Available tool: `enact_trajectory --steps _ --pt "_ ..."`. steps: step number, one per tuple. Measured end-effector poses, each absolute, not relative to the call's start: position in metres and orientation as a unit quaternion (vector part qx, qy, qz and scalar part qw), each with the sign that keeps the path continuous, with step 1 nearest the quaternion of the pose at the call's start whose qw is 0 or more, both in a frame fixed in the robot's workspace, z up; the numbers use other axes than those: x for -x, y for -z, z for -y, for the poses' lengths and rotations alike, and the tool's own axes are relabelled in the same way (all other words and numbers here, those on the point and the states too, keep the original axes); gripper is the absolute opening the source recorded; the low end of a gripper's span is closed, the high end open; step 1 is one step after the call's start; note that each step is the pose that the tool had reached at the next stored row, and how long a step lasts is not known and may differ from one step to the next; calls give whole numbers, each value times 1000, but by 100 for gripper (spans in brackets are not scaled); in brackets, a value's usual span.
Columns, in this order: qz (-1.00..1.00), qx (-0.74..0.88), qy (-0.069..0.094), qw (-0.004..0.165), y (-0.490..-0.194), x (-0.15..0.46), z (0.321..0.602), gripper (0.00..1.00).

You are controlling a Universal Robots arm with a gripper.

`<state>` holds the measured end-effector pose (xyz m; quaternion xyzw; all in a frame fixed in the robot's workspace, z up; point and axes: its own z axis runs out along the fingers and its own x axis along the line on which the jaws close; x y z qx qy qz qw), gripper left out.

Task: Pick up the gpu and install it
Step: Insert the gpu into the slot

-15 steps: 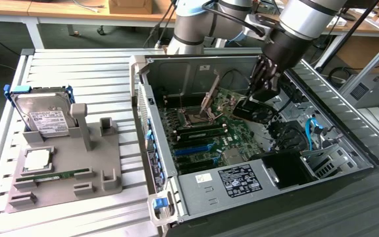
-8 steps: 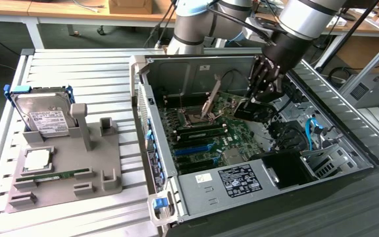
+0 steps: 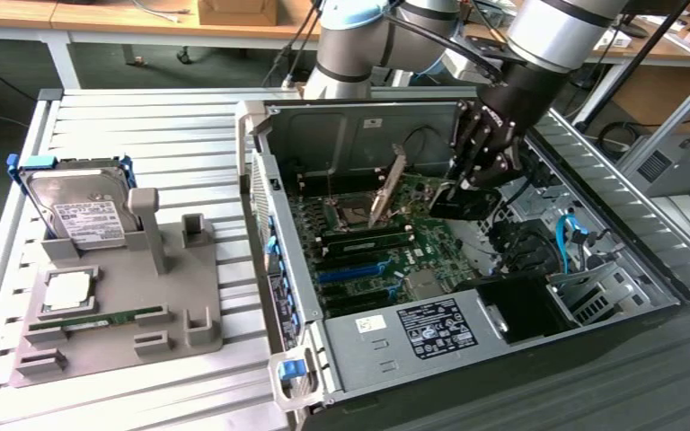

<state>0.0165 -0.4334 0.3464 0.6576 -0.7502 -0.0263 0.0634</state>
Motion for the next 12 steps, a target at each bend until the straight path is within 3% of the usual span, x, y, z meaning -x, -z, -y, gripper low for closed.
enact_trajectory --steps 10,12 --pt "724 -687 25 63 -346 -16 433 27" --pt "725 -687 15 53 -346 -16 433 27"
